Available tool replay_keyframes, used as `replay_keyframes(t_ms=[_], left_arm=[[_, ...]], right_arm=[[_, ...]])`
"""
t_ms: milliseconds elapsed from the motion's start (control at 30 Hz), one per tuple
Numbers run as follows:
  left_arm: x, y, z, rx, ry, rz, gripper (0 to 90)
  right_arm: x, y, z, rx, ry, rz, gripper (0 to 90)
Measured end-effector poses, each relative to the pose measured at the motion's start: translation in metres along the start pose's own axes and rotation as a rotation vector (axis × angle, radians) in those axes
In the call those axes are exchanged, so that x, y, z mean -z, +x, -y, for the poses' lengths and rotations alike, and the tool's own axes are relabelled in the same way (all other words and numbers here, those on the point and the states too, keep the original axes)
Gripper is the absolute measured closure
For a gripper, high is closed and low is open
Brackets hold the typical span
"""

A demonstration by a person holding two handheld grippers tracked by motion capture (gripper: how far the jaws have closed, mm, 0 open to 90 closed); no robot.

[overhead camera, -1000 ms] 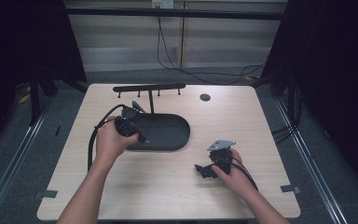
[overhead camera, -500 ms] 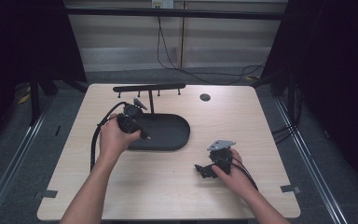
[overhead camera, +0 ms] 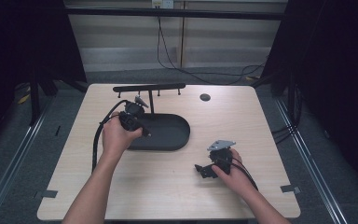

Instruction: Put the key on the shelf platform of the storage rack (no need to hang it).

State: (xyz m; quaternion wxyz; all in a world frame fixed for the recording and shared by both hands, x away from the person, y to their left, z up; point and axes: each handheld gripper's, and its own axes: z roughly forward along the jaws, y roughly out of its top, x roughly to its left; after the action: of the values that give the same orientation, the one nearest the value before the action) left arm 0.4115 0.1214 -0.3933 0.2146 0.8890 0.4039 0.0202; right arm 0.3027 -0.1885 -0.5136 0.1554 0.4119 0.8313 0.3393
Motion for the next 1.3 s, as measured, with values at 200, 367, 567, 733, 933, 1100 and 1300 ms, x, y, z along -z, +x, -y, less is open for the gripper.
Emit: replay_keyframes(t_ms=[200,367,567,733,933,1100,1300], left_arm=[[-0.006,0.001,-0.001,0.009,-0.016,-0.009,72.8],[-0.011,0.001,0.0,0.003,-0.02,-0.019,72.7],[-0.02,0.0,-0.002,0.011,-0.017,-0.013,72.8],[-0.026,0.001,-0.004,0.008,-0.016,-0.013,72.7],[-0.032,0.003,-0.006,0.027,-0.015,-0.01,72.7],[-0.037,0.006,-0.007,0.033,-0.013,-0.023,72.7],[-0.043,0.008,-0.007,0.035,-0.007,-0.035,72.6]], right_arm=[[0.0,0.0,0.0,0.0,0.0,0.0,0.0],[0.0,0.0,0.0,0.001,-0.001,-0.001,0.0],[0.0,0.0,0.0,0.001,-0.002,-0.001,0.0],[0.0,0.0,0.0,0.001,0.001,0.001,0.0],[0.0,0.0,0.0,0.001,-0.001,0.0,0.0],[0.0,0.0,0.0,0.001,-0.002,-0.001,0.0],[0.0,0.0,0.0,0.001,0.0,0.0,0.0]])
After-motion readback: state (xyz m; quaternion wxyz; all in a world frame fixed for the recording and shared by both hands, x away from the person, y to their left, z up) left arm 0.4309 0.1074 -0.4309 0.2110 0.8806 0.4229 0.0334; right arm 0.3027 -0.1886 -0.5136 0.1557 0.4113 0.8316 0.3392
